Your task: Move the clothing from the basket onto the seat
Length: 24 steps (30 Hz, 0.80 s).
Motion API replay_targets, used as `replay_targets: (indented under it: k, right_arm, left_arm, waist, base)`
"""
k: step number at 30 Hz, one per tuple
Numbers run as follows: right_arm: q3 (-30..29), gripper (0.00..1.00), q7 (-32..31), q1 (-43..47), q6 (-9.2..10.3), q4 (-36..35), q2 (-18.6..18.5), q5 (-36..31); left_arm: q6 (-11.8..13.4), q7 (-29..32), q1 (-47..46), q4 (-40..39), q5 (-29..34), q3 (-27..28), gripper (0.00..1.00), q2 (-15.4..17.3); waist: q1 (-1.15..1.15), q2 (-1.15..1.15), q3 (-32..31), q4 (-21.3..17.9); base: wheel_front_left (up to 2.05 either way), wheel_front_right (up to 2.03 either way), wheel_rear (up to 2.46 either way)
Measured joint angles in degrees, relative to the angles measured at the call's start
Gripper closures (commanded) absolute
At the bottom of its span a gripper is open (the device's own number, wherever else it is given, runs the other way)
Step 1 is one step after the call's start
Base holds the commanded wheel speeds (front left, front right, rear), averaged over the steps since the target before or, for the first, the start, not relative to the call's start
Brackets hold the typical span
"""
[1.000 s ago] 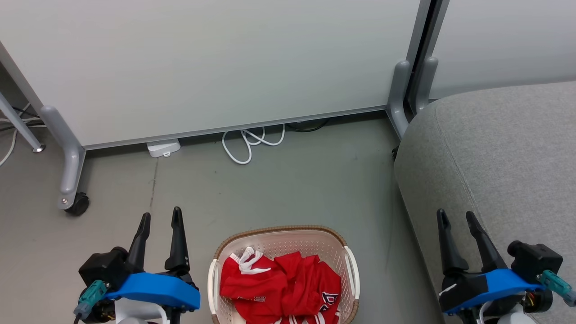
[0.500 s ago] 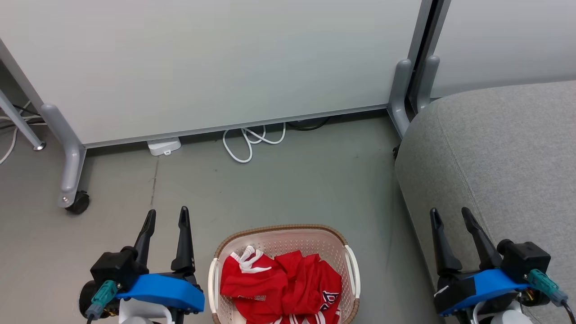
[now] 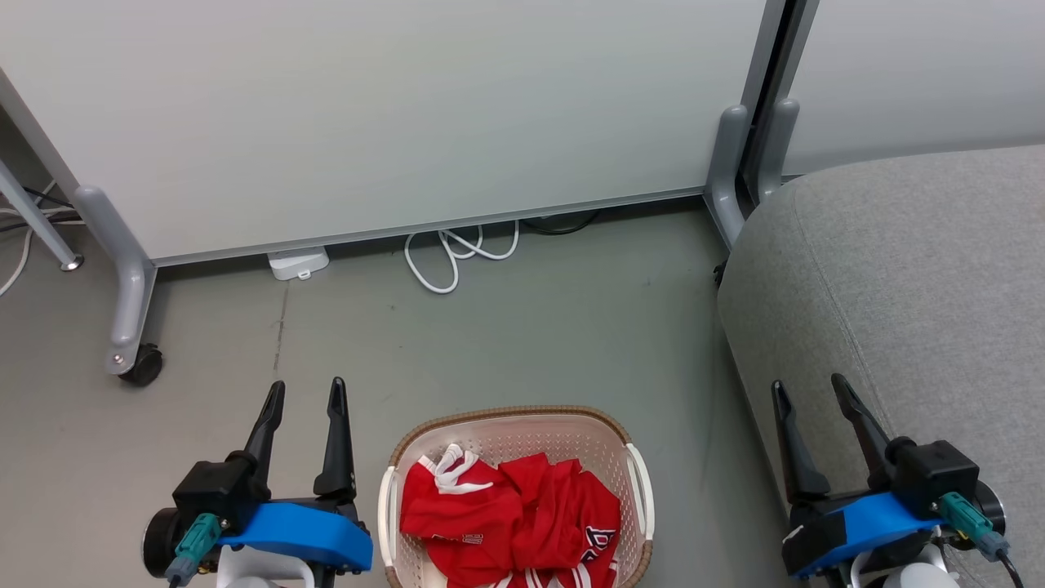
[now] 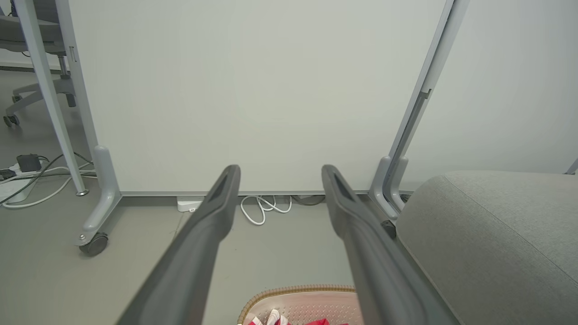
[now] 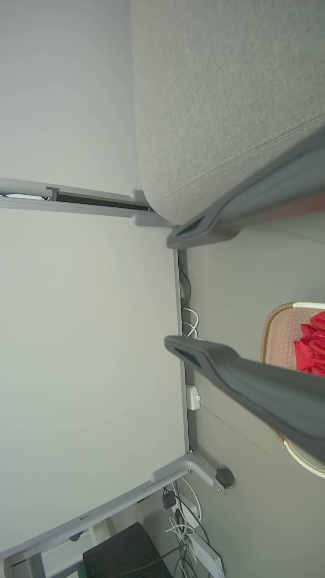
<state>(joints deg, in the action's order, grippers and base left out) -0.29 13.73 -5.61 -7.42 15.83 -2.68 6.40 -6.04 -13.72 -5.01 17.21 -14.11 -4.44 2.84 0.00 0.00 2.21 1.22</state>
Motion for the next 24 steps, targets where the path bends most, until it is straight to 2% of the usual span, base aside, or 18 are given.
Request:
replay_targets:
  k: [13,24]
  right_arm:
    - [0.1,0.0,1.3,-0.1,-0.05,0.0,0.0,-4.5]
    - [0.1,0.0,1.3,-0.1,-0.05,0.0,-0.1,-4.5]
  left_arm:
    - [0.6,-1.3,-0.2,0.3,3.5,-0.7,0.0,0.0]
    - [0.7,-1.3,-0.3,0.4,3.5,-0.7,0.0,0.0]
  waist:
    - [0.0,0.0,0.3,0.3]
    - [0.0,0.0,0.5,0.3]
  base:
    - [0.0,0.0,0.0]
    - [0.0,0.0,0.0]
